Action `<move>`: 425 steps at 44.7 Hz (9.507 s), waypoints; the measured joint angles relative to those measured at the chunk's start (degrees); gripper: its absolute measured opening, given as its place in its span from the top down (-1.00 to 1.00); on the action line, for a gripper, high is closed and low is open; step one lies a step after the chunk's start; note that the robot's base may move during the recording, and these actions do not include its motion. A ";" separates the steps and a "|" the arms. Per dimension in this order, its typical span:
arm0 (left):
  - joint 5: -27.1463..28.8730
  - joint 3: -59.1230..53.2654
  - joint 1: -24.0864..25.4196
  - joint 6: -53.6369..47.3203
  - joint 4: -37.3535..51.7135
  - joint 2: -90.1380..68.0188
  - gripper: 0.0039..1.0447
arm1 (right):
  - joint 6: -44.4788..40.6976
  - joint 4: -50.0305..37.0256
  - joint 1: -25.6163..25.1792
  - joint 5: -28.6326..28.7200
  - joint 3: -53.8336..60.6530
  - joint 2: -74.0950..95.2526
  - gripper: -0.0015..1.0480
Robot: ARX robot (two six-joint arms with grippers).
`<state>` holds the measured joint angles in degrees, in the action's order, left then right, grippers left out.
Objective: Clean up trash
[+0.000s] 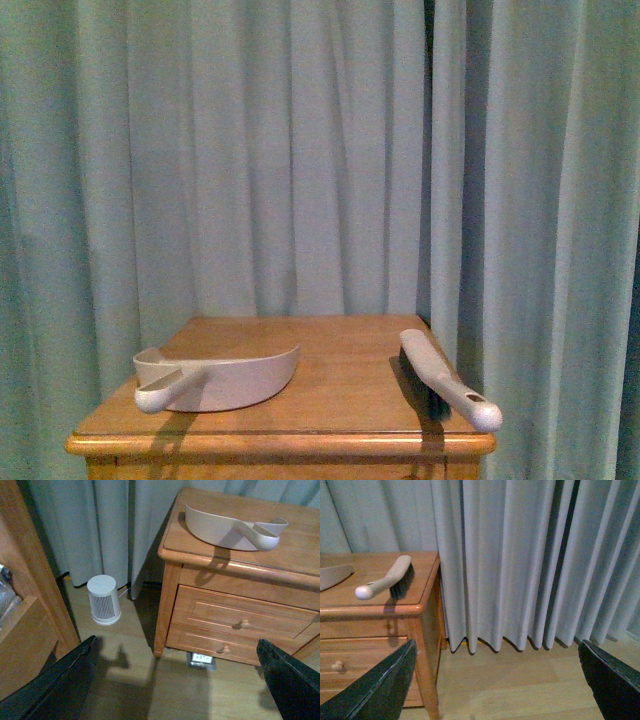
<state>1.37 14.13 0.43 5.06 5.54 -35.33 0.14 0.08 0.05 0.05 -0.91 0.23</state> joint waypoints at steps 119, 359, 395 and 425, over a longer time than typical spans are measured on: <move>9.16 79.10 -14.95 -1.38 -26.40 -84.78 0.49 | 0.00 0.00 0.00 0.00 0.00 0.00 -0.86; 4.44 -11.28 -8.17 -5.86 12.33 23.02 0.50 | -6.01 -16.55 18.40 -21.18 -25.79 36.39 0.61; 4.83 -11.32 -8.09 -5.84 12.33 23.23 0.50 | -6.23 -16.55 18.58 -20.57 -25.79 36.94 0.61; 5.88 -11.34 -7.93 -5.62 12.31 23.41 0.50 | -6.43 -16.55 18.91 -19.78 -25.77 37.22 0.61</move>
<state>7.25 2.79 -7.51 -0.56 17.85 -11.92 -6.28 -16.47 18.96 -19.73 -26.68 37.45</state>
